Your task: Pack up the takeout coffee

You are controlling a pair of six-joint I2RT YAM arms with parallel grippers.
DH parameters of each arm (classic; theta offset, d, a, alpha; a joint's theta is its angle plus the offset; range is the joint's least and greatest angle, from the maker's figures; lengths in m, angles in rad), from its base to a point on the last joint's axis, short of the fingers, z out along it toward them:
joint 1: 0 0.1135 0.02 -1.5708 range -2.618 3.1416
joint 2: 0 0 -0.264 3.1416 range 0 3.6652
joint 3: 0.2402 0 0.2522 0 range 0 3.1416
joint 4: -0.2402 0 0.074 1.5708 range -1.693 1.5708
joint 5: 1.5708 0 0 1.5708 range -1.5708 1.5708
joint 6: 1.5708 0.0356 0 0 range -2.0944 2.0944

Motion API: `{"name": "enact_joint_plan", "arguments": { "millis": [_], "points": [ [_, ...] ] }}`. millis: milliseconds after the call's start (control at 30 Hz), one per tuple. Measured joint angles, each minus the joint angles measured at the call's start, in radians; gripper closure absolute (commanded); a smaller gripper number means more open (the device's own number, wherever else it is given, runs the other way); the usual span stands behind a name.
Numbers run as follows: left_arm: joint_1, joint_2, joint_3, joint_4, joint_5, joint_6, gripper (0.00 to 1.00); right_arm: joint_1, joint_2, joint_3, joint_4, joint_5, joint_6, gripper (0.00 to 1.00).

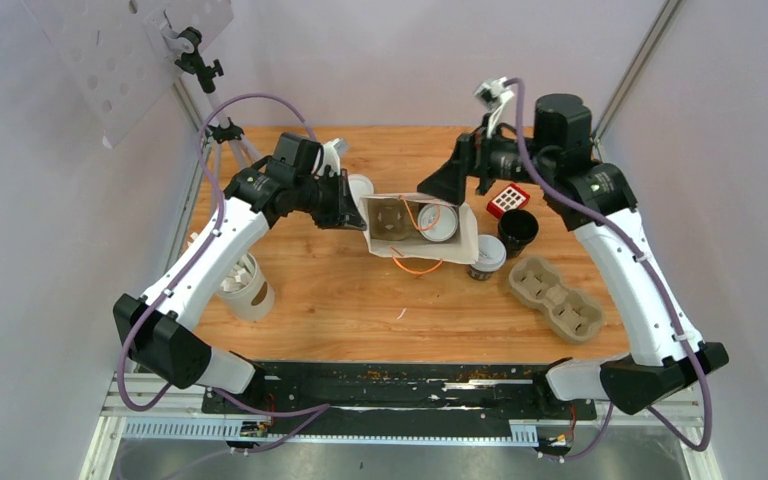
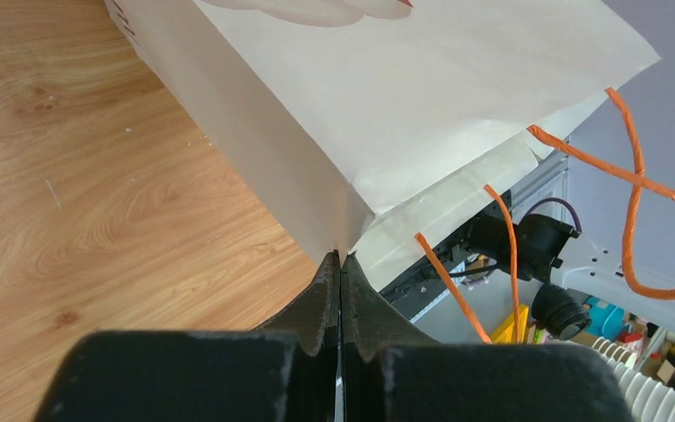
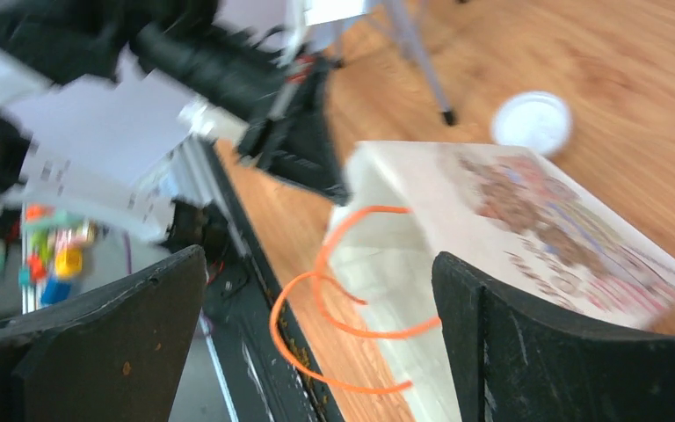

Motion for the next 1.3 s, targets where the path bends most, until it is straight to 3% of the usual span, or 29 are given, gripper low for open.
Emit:
{"name": "enact_joint_plan", "arguments": {
  "millis": [167,300,533,833,1300],
  "points": [
    [0.007,0.0,0.002,-0.005,-0.007,0.0,1.0,-0.165,0.016,0.066,-0.074,0.126,0.091,0.05],
    [0.013,0.0,0.002,-0.018,-0.015,0.001,1.0,-0.184,0.008,0.056,-0.149,0.316,0.068,0.07],
    [0.025,0.0,0.002,-0.05,-0.039,0.013,1.0,-0.18,-0.064,-0.223,-0.192,0.616,0.01,0.13],
    [0.03,-0.007,0.004,-0.089,-0.069,0.034,1.0,-0.182,-0.187,-0.665,-0.083,0.657,0.043,0.16],
    [0.03,-0.044,-0.021,-0.082,-0.051,0.029,1.0,-0.111,-0.263,-0.82,0.132,0.727,0.033,0.1]
  ]
}}
